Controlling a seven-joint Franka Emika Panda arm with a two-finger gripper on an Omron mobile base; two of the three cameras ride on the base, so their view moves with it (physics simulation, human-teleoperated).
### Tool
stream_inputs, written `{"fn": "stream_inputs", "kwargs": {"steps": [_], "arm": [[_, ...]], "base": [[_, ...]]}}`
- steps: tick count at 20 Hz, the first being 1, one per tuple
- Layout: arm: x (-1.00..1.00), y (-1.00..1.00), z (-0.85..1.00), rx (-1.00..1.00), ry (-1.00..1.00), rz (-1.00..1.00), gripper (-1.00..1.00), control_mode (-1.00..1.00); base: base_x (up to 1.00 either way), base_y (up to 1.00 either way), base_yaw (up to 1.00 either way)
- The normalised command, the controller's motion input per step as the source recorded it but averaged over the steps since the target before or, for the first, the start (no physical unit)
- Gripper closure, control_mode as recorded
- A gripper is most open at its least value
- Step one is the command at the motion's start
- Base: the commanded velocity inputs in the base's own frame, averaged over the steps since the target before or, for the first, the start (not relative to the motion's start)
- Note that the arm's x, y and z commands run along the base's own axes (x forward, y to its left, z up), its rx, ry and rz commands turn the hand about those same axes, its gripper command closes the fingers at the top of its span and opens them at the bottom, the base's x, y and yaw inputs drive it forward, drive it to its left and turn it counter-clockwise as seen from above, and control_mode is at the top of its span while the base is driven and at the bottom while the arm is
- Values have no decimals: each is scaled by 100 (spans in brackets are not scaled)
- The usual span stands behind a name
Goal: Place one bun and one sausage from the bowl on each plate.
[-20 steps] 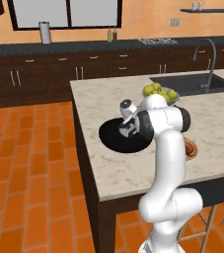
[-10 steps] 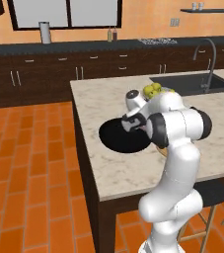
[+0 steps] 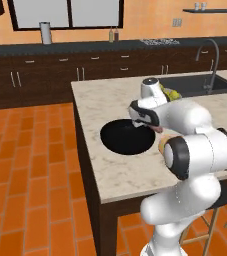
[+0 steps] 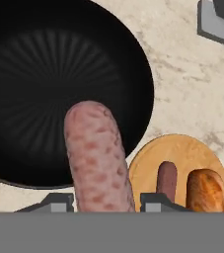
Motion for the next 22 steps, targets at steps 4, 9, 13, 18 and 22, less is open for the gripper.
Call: {"fn": "stream_inputs", "kwargs": {"steps": [4,9,13,18,22], "arm": [[-99,5,26,15,2,-18,100,-100],[-61,3,11,16,1,-17,100,-100],[-40,14,2,4,0,-6,100,-100],[-7,5,0,0,0,0,100,-100],[0,0,0,0,0,0,100,100]], "base": [[0,0,0],[0,0,0],[0,0,0],[0,0,0],[-59,-19,0]]}}
